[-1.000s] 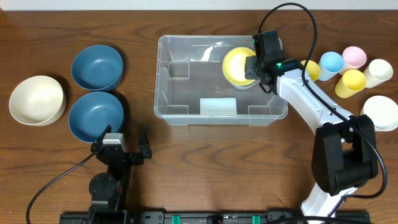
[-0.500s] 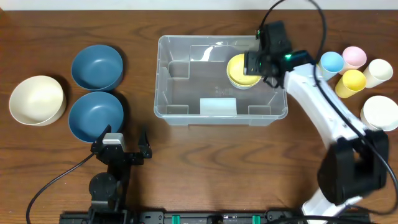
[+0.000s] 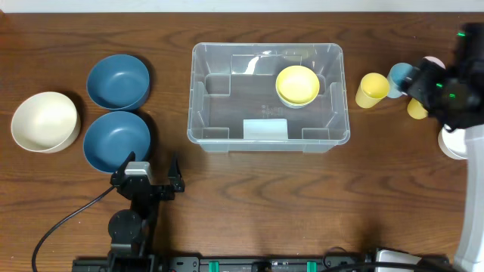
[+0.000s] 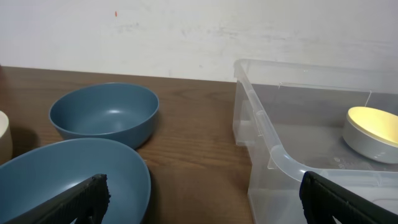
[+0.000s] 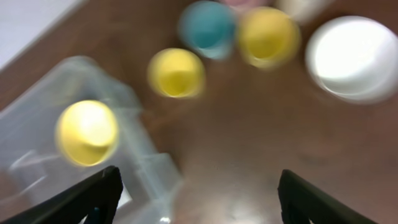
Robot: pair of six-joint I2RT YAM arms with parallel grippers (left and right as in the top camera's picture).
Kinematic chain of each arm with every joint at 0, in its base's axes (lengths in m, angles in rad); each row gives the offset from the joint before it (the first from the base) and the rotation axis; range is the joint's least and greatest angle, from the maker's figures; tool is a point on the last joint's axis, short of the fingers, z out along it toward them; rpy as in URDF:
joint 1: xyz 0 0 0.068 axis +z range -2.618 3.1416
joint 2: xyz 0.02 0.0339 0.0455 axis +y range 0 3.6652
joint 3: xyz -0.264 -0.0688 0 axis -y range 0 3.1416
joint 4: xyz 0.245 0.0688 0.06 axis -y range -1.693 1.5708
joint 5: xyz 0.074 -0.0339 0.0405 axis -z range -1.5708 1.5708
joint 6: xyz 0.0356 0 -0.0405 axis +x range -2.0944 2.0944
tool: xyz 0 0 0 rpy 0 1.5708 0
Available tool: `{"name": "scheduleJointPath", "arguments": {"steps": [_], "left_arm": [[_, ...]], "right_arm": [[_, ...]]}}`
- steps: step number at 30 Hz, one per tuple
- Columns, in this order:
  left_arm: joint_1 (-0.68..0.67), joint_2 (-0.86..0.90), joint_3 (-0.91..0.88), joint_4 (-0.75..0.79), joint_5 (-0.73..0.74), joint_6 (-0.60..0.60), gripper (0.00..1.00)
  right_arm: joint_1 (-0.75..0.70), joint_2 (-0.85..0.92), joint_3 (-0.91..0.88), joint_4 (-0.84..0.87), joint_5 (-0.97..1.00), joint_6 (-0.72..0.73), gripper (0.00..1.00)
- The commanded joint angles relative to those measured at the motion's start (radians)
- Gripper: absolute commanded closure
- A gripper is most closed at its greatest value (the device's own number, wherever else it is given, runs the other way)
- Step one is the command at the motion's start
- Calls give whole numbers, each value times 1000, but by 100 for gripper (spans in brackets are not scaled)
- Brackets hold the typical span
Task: Pack container
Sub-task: 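Carry the yellow bowl into the bin and stack it on the grey bowl, then move the right gripper to the white bowl and grasp its rim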
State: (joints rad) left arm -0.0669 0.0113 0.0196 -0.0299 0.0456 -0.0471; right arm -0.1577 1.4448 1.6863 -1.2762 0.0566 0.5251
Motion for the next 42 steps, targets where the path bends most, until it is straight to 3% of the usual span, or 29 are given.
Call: {"name": "scheduleJointPath", "arguments": {"steps": [1,7,15,19,25,39,41,42], "left_arm": [[5,-1,-16,-40,-19,17,2],[5,-1,-16,-41,-19,17,2],[5,-1,-16,-41,-19,17,2],[5,-1,-16,-41,-19,17,2],[5,-1,-16,-40,-19,17,2],[5,-1,-16,-40,-19,17,2],[5,-1,-16,-40,-19,17,2],[5,-1,-16,-41,-19,17,2]], "right_arm": [[-148,-1,-15,-56,11,47,18],[-392,0,-118,-22,-14,66,18],[-572,26,-394,241,-65,125,21],[-603,48,-513,409,-65,125,25],[-608,136,-555,563,-65,106,26],[-610,344,-555,724,-12,98,34],[-610,373,-555,743,-12,98,37],[-610,389,-555,749,-11,98,43]]}}
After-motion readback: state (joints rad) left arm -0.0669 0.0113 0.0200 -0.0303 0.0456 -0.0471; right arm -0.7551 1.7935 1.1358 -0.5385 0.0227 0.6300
